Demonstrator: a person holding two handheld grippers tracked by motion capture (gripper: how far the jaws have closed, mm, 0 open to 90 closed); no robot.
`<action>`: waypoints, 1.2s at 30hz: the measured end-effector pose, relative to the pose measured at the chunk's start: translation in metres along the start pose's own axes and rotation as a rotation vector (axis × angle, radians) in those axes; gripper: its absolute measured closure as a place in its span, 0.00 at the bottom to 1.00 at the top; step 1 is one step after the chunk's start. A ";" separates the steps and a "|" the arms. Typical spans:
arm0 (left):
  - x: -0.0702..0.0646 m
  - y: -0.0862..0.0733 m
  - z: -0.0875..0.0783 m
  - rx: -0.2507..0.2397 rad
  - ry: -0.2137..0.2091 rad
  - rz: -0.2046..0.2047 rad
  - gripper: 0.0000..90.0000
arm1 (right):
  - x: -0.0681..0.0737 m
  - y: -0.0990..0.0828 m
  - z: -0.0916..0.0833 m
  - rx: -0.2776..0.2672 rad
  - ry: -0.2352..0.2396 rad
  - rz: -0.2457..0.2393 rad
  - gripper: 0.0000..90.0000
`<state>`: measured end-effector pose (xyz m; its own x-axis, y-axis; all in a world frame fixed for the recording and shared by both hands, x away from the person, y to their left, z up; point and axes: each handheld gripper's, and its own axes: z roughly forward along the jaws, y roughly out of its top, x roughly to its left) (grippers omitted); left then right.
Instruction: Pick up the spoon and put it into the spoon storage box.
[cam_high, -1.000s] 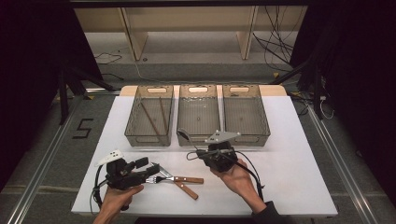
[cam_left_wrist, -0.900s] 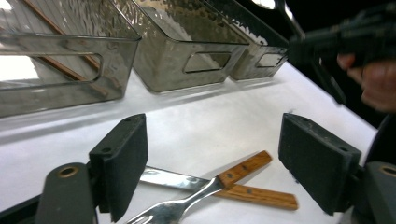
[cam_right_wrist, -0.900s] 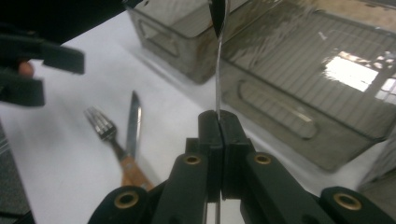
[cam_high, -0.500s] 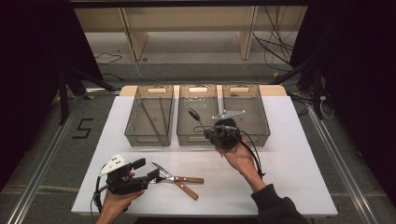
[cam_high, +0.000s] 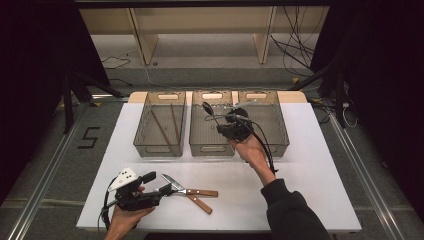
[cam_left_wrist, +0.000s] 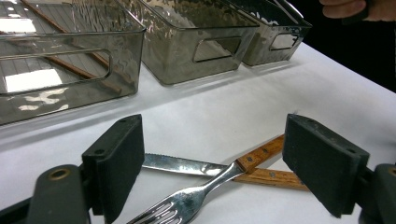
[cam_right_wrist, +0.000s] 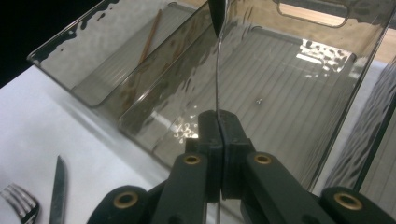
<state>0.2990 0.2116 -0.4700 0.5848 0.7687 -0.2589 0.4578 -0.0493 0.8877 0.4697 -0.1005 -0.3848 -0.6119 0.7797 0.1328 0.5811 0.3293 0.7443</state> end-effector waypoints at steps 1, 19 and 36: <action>0.000 0.000 0.000 -0.001 0.001 0.001 0.23 | -0.001 0.003 0.002 0.002 -0.002 0.003 1.00; 0.000 0.000 0.000 0.003 0.003 0.018 0.22 | -0.012 0.033 0.033 0.056 -0.039 0.039 1.00; 0.000 -0.001 0.002 0.015 -0.003 0.011 0.22 | -0.024 0.034 0.058 0.098 -0.084 0.069 0.99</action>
<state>0.2998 0.2110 -0.4719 0.5917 0.7662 -0.2504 0.4615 -0.0673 0.8846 0.5352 -0.0768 -0.4005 -0.5243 0.8426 0.1232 0.6723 0.3208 0.6672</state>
